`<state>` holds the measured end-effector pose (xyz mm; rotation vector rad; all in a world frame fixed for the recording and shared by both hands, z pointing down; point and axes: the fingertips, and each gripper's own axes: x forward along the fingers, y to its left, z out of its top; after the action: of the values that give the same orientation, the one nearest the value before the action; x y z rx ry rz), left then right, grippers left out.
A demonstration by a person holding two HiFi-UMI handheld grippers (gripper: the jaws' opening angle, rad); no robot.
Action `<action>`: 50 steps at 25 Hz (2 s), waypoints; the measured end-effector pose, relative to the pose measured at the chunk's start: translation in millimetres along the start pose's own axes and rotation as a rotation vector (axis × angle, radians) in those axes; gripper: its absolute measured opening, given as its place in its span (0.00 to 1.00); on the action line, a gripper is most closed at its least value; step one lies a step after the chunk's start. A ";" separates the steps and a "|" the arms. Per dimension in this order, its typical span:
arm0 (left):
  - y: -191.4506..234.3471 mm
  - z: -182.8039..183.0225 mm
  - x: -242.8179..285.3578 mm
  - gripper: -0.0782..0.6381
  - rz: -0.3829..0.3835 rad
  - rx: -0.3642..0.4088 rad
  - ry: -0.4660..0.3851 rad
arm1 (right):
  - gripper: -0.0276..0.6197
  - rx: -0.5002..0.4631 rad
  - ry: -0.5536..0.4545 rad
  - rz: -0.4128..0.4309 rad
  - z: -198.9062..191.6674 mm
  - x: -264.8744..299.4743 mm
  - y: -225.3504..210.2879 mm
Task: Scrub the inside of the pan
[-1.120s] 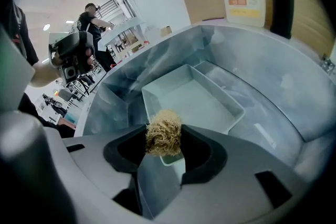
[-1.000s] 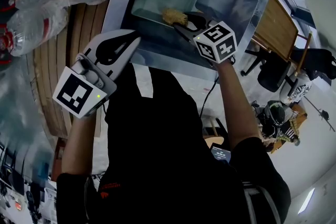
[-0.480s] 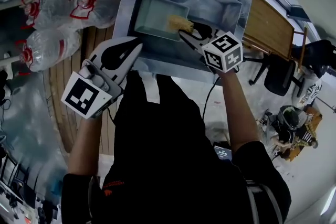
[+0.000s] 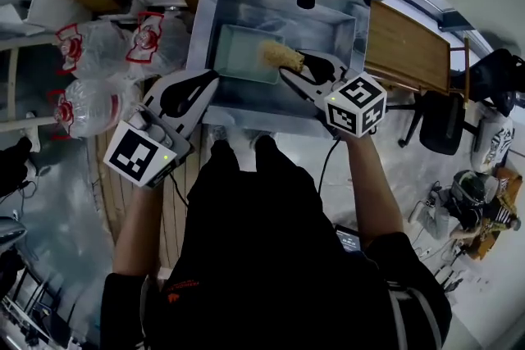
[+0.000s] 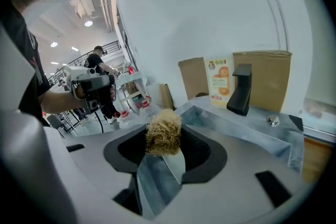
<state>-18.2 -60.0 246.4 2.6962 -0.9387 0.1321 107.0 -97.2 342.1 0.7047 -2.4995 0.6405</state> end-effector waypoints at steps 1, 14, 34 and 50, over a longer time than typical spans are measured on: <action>-1.9 3.8 -0.3 0.14 -0.002 0.009 -0.002 | 0.33 0.000 -0.016 0.001 4.9 -4.7 3.4; -20.5 43.9 -6.8 0.14 -0.034 0.092 -0.043 | 0.33 0.018 -0.194 0.014 56.7 -51.4 38.0; -28.4 53.4 -11.1 0.14 -0.066 0.102 -0.085 | 0.33 -0.049 -0.297 -0.020 92.1 -85.1 59.2; -25.5 42.9 -0.2 0.14 -0.065 0.118 -0.068 | 0.32 -0.029 -0.302 -0.026 87.8 -84.9 55.5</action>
<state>-2.8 -53.4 199.4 2.8531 -0.8873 0.0852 113.4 -72.2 210.5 0.8785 -2.7619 0.5192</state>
